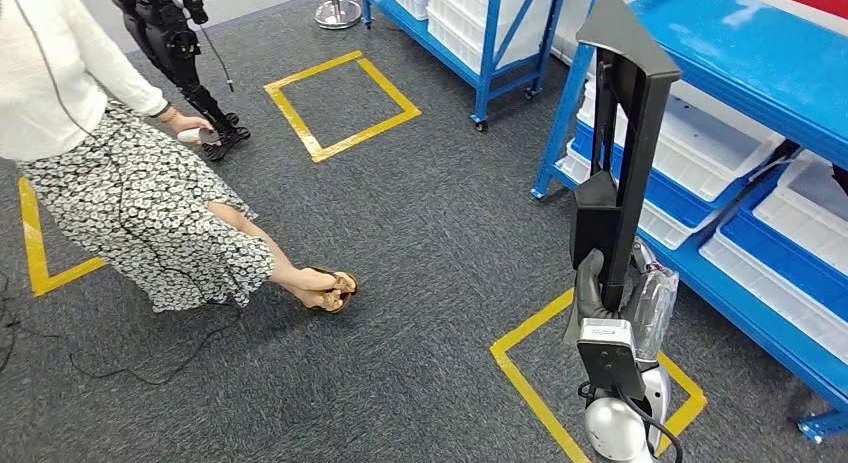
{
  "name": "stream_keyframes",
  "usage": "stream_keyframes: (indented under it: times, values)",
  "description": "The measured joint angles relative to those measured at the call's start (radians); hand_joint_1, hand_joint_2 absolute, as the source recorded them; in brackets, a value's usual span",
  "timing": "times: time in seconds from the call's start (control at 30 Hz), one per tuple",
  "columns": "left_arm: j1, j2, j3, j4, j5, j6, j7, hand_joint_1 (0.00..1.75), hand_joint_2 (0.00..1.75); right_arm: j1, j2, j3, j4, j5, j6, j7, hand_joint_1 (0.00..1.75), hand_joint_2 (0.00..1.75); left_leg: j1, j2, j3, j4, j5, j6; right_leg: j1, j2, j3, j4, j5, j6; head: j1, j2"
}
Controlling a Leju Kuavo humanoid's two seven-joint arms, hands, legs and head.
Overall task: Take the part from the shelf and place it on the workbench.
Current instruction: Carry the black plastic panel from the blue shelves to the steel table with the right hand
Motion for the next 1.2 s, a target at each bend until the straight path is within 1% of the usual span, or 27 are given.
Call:
stream_keyframes:
  times: [0.07, 0.13, 0.17, 0.2, 0.27, 0.3, 0.37, 0.43, 0.5, 0.57, 0.6, 0.63, 0.67, 0.7, 0.73, 0.77, 0.8, 0.83, 0.87, 0.93, 0.97, 1.0, 1.03, 1.1, 1.13, 1.17, 1.2]
  values:
    - [-0.002, -0.003, 0.000, 0.000, 0.002, 0.001, 0.001, 0.00, 0.00, 0.002, -0.004, 0.000, 0.001, -0.002, 0.001, -0.003, 1.75, 1.75, 0.002, -0.020, 0.012, -0.018, 0.010, -0.002, -0.004, 0.040, -0.048, 0.096, -0.040, -0.004, 0.006, 0.000]
    - [-0.003, -0.004, 0.000, 0.001, 0.002, 0.001, 0.003, 0.00, 0.00, 0.006, -0.006, 0.000, 0.004, -0.003, 0.000, -0.004, 1.75, 1.75, 0.001, -0.044, 0.007, -0.011, 0.007, -0.009, -0.010, 0.054, -0.104, 0.192, -0.070, -0.002, 0.008, 0.000]
    - [-0.003, -0.005, 0.000, 0.001, 0.002, 0.001, 0.004, 0.00, 0.00, 0.008, -0.006, 0.000, 0.006, -0.003, 0.000, -0.004, 1.75, 1.75, 0.001, -0.056, 0.004, -0.006, 0.005, -0.012, -0.012, 0.055, -0.114, 0.199, -0.065, 0.003, 0.009, 0.000]
    - [-0.002, -0.006, 0.001, 0.001, 0.002, 0.001, 0.005, 0.00, 0.00, 0.009, -0.007, 0.000, 0.007, -0.003, 0.000, -0.004, 1.75, 1.75, 0.002, -0.068, 0.001, 0.002, 0.001, -0.017, -0.015, 0.057, -0.104, 0.168, -0.045, 0.012, 0.009, 0.000]
    - [-0.002, -0.006, 0.001, 0.002, 0.002, 0.001, 0.005, 0.00, 0.00, 0.009, -0.008, 0.000, 0.009, -0.002, -0.001, -0.004, 1.75, 1.75, 0.007, -0.090, -0.007, 0.023, -0.009, -0.032, -0.022, 0.073, -0.054, 0.059, 0.005, 0.028, 0.010, 0.000]
    - [-0.002, -0.006, 0.001, 0.002, 0.002, 0.002, 0.005, 0.00, 0.00, 0.009, -0.008, 0.000, 0.009, -0.001, -0.001, -0.004, 1.75, 1.75, 0.009, -0.099, -0.011, 0.036, -0.017, -0.040, -0.024, 0.087, -0.034, 0.019, 0.019, 0.030, 0.013, 0.000]
    - [-0.001, -0.004, 0.001, 0.001, 0.002, 0.003, 0.005, 0.00, 0.00, 0.009, -0.008, 0.000, 0.010, 0.001, -0.002, -0.005, 1.75, 1.75, 0.010, -0.112, -0.021, 0.049, -0.025, -0.051, -0.020, 0.106, -0.024, 0.005, 0.021, 0.017, 0.017, 0.000]
    - [0.002, -0.003, 0.001, 0.001, 0.002, 0.005, 0.005, 0.00, 0.00, 0.008, -0.008, 0.000, 0.009, 0.002, -0.002, -0.005, 1.75, 1.75, 0.016, -0.119, -0.027, 0.056, -0.028, -0.056, -0.019, 0.099, -0.020, 0.003, 0.022, 0.001, 0.018, 0.000]
    - [0.004, -0.002, 0.002, 0.001, 0.002, 0.008, 0.005, 0.00, 0.00, 0.008, -0.006, 0.000, 0.009, 0.002, -0.003, -0.005, 1.75, 1.75, 0.020, -0.090, -0.042, 0.092, -0.047, -0.064, -0.021, 0.087, -0.016, 0.002, 0.022, -0.009, 0.014, 0.000]
    - [0.003, -0.003, 0.004, 0.002, 0.002, 0.010, 0.006, 0.00, 0.00, 0.009, -0.005, 0.000, 0.010, 0.003, -0.005, -0.005, 1.75, 1.75, 0.022, -0.041, -0.093, 0.198, -0.100, -0.073, -0.016, 0.073, -0.013, 0.002, 0.020, -0.018, 0.008, 0.000]
    - [0.003, -0.003, 0.004, 0.002, 0.002, 0.010, 0.006, 0.00, 0.00, 0.009, -0.004, 0.000, 0.010, 0.004, -0.006, -0.005, 1.75, 1.75, 0.024, -0.028, -0.128, 0.265, -0.128, -0.074, -0.011, 0.065, -0.012, 0.002, 0.018, -0.020, 0.007, 0.000]
    - [0.002, -0.003, 0.005, 0.002, 0.001, 0.010, 0.007, 0.00, 0.00, 0.010, -0.004, 0.000, 0.011, 0.004, -0.006, -0.005, 1.75, 1.75, 0.024, -0.023, -0.159, 0.319, -0.145, -0.072, -0.005, 0.056, -0.012, 0.002, 0.016, -0.022, 0.006, 0.000]
    - [0.002, -0.003, 0.006, 0.002, 0.001, 0.011, 0.009, 0.00, 0.00, 0.010, -0.004, 0.000, 0.012, 0.004, -0.006, -0.005, 1.75, 1.75, 0.022, -0.020, -0.176, 0.343, -0.145, -0.065, 0.001, 0.047, -0.011, 0.002, 0.015, -0.024, 0.006, 0.000]
    - [0.002, -0.003, 0.007, 0.002, 0.001, 0.013, 0.010, 0.00, 0.00, 0.010, -0.004, 0.000, 0.013, 0.004, -0.007, -0.004, 1.75, 1.75, 0.016, -0.020, -0.174, 0.328, -0.127, -0.052, 0.007, 0.039, -0.011, 0.002, 0.013, -0.026, 0.006, 0.000]
    - [0.003, -0.002, 0.008, 0.002, 0.001, 0.014, 0.011, 0.00, 0.00, 0.010, -0.004, 0.000, 0.015, 0.004, -0.007, -0.004, 1.75, 1.75, 0.004, -0.016, -0.151, 0.278, -0.097, -0.032, 0.012, 0.031, -0.010, 0.001, 0.012, -0.026, 0.006, 0.000]
    - [0.002, 0.000, 0.010, 0.002, 0.000, 0.016, 0.012, 0.00, 0.00, 0.009, -0.004, 0.000, 0.016, 0.004, -0.008, -0.004, 1.75, 1.75, -0.012, -0.009, -0.116, 0.204, -0.066, -0.004, 0.015, 0.023, -0.009, 0.000, 0.010, -0.027, 0.007, 0.000]
    - [0.003, 0.005, 0.012, 0.000, 0.000, 0.018, 0.013, 0.00, 0.00, 0.009, -0.004, 0.001, 0.017, 0.004, -0.008, -0.003, 1.75, 1.75, -0.028, 0.001, -0.083, 0.141, -0.044, 0.018, 0.017, 0.016, -0.007, -0.001, 0.009, -0.025, 0.011, 0.000]
    - [0.002, 0.010, 0.014, -0.001, -0.001, 0.019, 0.014, 0.00, 0.00, 0.010, -0.004, 0.002, 0.019, 0.003, -0.008, -0.003, 1.75, 1.75, -0.042, 0.010, -0.059, 0.094, -0.032, 0.035, 0.014, 0.010, -0.005, -0.004, 0.008, -0.022, 0.013, 0.000]
    - [0.001, 0.014, 0.015, -0.002, -0.001, 0.019, 0.014, 0.00, 0.00, 0.010, -0.003, 0.002, 0.021, 0.003, -0.009, -0.002, 1.75, 1.75, -0.051, 0.016, -0.044, 0.067, -0.029, 0.044, 0.008, 0.004, -0.002, -0.006, 0.006, -0.017, 0.015, 0.000]
    - [0.000, 0.019, 0.017, -0.004, -0.002, 0.020, 0.014, 0.00, 0.00, 0.011, -0.002, 0.003, 0.024, 0.002, -0.009, 0.001, 1.75, 1.75, -0.060, 0.012, -0.025, 0.036, -0.020, 0.042, 0.000, -0.010, 0.012, -0.023, 0.006, -0.007, 0.014, 0.000]
    - [0.001, 0.018, 0.018, -0.004, -0.002, 0.021, 0.014, 0.00, 0.00, 0.011, -0.001, 0.004, 0.025, 0.002, -0.009, 0.002, 1.75, 1.75, -0.057, 0.005, -0.004, 0.004, -0.007, 0.044, 0.001, -0.008, 0.019, -0.030, 0.006, -0.005, 0.013, 0.000]
    - [0.001, 0.017, 0.018, -0.003, -0.002, 0.021, 0.014, 0.00, 0.00, 0.009, -0.001, 0.004, 0.025, 0.002, -0.010, 0.002, 1.75, 1.75, -0.051, -0.003, 0.019, -0.030, 0.008, 0.052, 0.003, 0.004, 0.020, -0.026, 0.003, -0.004, 0.013, 0.000]
    - [0.000, 0.015, 0.018, -0.003, -0.002, 0.021, 0.014, 0.00, 0.00, 0.007, 0.000, 0.004, 0.025, 0.002, -0.010, 0.002, 1.75, 1.75, -0.042, -0.011, 0.039, -0.062, 0.024, 0.060, 0.005, 0.022, 0.011, -0.004, -0.007, -0.004, 0.013, 0.000]
    - [-0.004, 0.008, 0.018, -0.002, -0.002, 0.020, 0.014, 0.00, 0.00, 0.004, -0.003, 0.004, 0.027, 0.002, -0.010, 0.002, 1.75, 1.75, -0.024, -0.028, 0.054, -0.088, 0.039, 0.062, -0.004, 0.057, -0.048, 0.103, -0.049, -0.002, 0.015, 0.000]
    - [-0.005, 0.004, 0.018, -0.001, -0.003, 0.019, 0.014, 0.00, 0.00, 0.004, -0.005, 0.004, 0.028, 0.002, -0.010, 0.003, 1.75, 1.75, -0.017, -0.038, 0.052, -0.088, 0.040, 0.055, -0.012, 0.063, -0.080, 0.157, -0.067, 0.005, 0.015, 0.000]
    - [-0.005, 0.001, 0.018, -0.001, -0.004, 0.019, 0.014, 0.00, 0.00, 0.005, -0.007, 0.004, 0.030, 0.002, -0.010, 0.004, 1.75, 1.75, -0.009, -0.049, 0.050, -0.085, 0.037, 0.044, -0.023, 0.064, -0.101, 0.188, -0.073, 0.017, 0.015, 0.000]
    - [-0.003, -0.002, 0.018, 0.000, -0.005, 0.018, 0.014, 0.00, 0.00, 0.006, -0.009, 0.004, 0.032, 0.001, -0.010, 0.004, 1.75, 1.75, 0.001, -0.059, 0.046, -0.077, 0.033, 0.031, -0.036, 0.064, -0.104, 0.185, -0.063, 0.034, 0.015, 0.000]
